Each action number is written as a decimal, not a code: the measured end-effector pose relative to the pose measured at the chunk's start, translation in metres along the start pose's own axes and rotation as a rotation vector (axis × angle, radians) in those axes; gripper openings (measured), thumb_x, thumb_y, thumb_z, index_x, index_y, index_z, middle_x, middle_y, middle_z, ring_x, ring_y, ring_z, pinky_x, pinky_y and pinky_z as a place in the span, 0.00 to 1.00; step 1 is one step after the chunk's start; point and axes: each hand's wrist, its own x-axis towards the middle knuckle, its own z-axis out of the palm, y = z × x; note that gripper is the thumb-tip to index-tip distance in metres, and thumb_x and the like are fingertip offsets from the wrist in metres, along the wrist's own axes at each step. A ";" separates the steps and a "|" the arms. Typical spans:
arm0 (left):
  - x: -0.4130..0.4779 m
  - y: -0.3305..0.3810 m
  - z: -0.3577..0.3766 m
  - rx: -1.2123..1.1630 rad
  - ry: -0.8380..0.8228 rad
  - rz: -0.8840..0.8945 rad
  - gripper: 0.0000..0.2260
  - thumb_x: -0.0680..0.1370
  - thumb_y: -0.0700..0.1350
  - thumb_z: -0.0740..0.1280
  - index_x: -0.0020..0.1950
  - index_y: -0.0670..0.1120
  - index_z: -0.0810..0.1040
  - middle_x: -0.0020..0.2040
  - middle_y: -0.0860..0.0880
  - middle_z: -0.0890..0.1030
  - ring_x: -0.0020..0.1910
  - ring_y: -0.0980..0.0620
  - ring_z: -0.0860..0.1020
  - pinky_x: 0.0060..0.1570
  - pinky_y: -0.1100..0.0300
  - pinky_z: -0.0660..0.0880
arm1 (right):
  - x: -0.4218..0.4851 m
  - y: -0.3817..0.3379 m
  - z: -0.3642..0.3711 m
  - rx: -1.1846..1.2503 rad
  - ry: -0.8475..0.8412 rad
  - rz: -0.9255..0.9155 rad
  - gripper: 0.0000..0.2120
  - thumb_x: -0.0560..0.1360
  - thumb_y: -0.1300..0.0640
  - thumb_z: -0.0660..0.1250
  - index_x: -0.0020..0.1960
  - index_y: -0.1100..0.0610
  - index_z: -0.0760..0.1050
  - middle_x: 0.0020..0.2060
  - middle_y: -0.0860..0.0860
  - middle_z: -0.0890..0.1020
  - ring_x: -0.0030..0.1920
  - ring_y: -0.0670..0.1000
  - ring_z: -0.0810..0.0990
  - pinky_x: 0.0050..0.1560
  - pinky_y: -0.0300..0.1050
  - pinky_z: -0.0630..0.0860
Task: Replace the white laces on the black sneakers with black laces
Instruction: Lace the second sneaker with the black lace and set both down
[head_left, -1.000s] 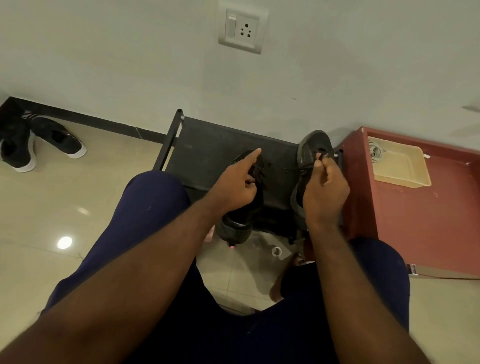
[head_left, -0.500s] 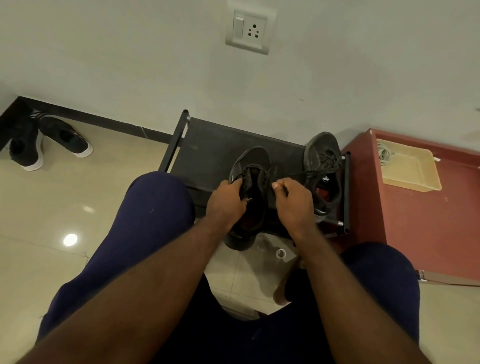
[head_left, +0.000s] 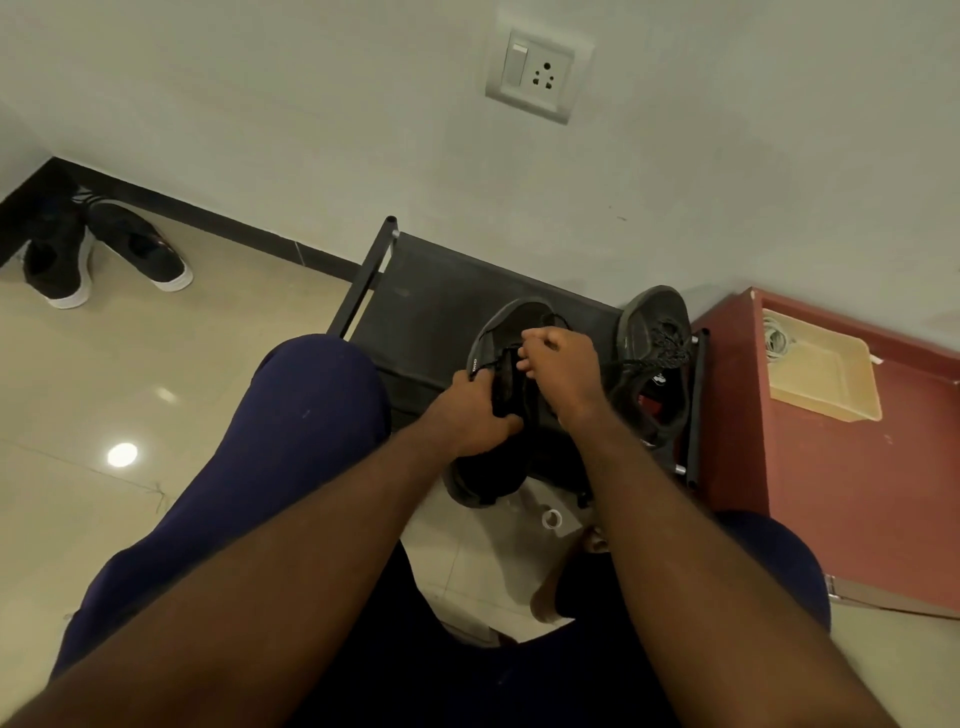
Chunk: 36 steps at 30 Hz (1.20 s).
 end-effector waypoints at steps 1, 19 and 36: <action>0.001 -0.001 -0.001 -0.023 0.000 -0.006 0.30 0.76 0.56 0.68 0.73 0.46 0.65 0.66 0.42 0.68 0.63 0.40 0.73 0.62 0.48 0.74 | -0.001 0.001 0.003 0.087 0.010 0.040 0.09 0.77 0.63 0.65 0.53 0.61 0.83 0.47 0.55 0.85 0.39 0.47 0.83 0.45 0.44 0.82; 0.016 -0.004 0.008 -0.310 0.351 -0.088 0.08 0.76 0.49 0.70 0.50 0.46 0.81 0.47 0.47 0.83 0.47 0.48 0.80 0.49 0.53 0.78 | 0.000 0.007 0.027 -0.013 0.067 0.064 0.12 0.73 0.70 0.70 0.52 0.57 0.81 0.43 0.49 0.83 0.46 0.49 0.84 0.51 0.46 0.82; 0.028 0.001 -0.004 -0.324 0.320 -0.175 0.07 0.75 0.42 0.68 0.36 0.48 0.78 0.37 0.47 0.81 0.40 0.47 0.80 0.38 0.55 0.77 | -0.006 0.007 0.040 -0.095 0.138 0.006 0.12 0.76 0.69 0.69 0.56 0.58 0.80 0.46 0.49 0.82 0.47 0.46 0.80 0.47 0.33 0.75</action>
